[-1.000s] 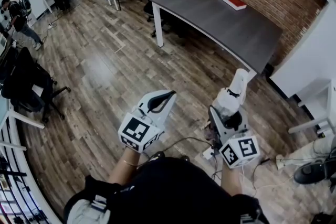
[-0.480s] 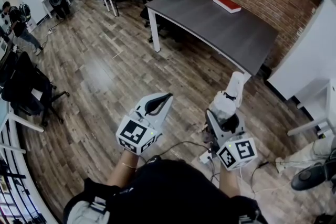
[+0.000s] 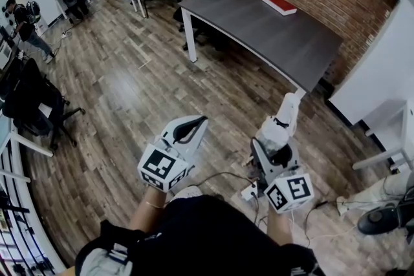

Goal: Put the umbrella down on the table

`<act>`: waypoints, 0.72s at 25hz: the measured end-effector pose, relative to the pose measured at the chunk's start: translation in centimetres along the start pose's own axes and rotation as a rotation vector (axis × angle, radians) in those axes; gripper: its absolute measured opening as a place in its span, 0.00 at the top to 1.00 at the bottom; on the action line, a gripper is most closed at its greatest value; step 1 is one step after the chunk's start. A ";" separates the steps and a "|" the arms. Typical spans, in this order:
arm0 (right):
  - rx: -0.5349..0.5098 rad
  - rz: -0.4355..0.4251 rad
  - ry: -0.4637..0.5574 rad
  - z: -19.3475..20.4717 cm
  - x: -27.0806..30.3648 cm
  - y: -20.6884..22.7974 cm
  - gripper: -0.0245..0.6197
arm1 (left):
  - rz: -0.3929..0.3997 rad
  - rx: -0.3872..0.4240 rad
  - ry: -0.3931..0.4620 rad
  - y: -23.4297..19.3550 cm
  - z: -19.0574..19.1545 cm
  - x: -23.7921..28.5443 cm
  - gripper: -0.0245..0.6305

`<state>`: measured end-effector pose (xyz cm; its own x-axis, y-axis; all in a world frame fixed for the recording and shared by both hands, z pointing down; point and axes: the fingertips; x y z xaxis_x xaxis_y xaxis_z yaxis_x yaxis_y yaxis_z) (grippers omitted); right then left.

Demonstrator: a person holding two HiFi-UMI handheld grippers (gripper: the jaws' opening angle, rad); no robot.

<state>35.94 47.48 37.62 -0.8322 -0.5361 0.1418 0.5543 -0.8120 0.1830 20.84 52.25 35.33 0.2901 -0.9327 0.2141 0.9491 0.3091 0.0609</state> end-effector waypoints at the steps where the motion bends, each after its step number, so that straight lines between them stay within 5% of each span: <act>1: 0.005 0.003 0.001 0.1 -0.2 0.2 0.52 | -0.002 0.002 -0.002 0.1 0.1 0.0 0.96; 18: 0.003 0.048 -0.002 -0.4 3.2 2.8 0.52 | 0.024 0.000 0.023 -3.6 -0.2 4.0 0.96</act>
<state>34.80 43.39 38.24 -0.8047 -0.5738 0.1524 0.5935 -0.7847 0.1789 18.55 47.39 35.76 0.3157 -0.9290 0.1931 0.9418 0.3316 0.0556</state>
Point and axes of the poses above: the fingertips, and each gripper's own axes: x forward along the fingers, y to its right, z out of its underside, and after that the axes turned 9 degrees about -y, right-handed
